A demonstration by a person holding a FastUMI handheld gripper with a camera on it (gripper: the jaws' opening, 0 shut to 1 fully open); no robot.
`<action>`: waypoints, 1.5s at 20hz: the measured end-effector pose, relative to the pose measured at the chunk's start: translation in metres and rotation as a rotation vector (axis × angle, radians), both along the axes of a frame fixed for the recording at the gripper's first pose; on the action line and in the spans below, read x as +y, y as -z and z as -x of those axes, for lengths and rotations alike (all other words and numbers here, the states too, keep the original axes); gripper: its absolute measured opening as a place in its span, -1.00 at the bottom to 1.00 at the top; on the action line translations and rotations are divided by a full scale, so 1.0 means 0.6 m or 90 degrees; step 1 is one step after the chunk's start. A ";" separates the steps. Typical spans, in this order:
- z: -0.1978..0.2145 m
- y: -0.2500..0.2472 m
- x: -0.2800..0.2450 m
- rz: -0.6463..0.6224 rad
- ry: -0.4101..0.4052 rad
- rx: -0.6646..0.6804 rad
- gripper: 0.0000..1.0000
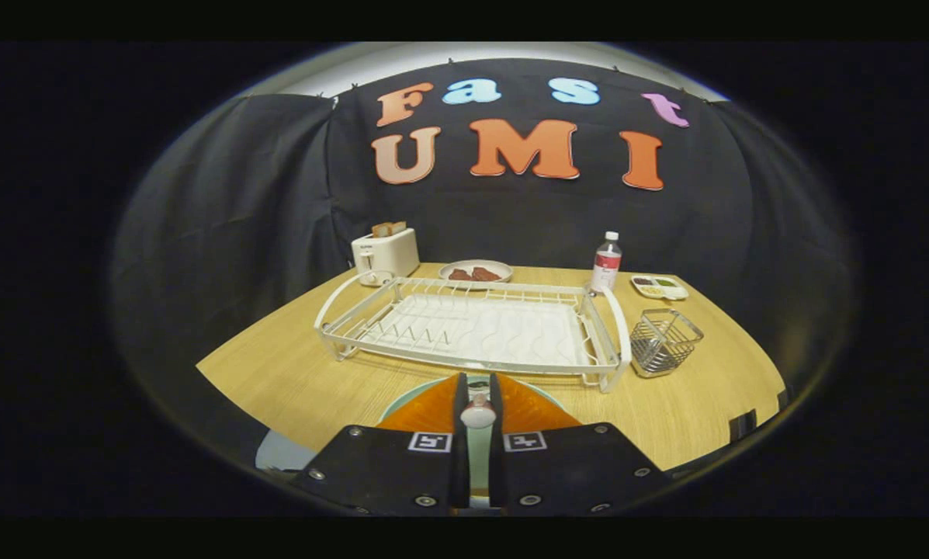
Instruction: Take the plate from the dish rack, then take the spoon from the basket and place it into the plate.
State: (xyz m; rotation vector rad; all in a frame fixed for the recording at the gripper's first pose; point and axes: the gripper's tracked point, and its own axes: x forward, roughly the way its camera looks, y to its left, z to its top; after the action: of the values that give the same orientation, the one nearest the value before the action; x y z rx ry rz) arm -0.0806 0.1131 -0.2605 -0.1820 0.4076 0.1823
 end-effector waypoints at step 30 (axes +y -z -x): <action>-0.063 -0.117 -0.189 0.006 0.115 0.007 0.95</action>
State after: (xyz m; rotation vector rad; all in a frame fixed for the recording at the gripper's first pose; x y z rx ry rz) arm -0.0428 0.0000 -0.1905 -0.1529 0.4334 0.0031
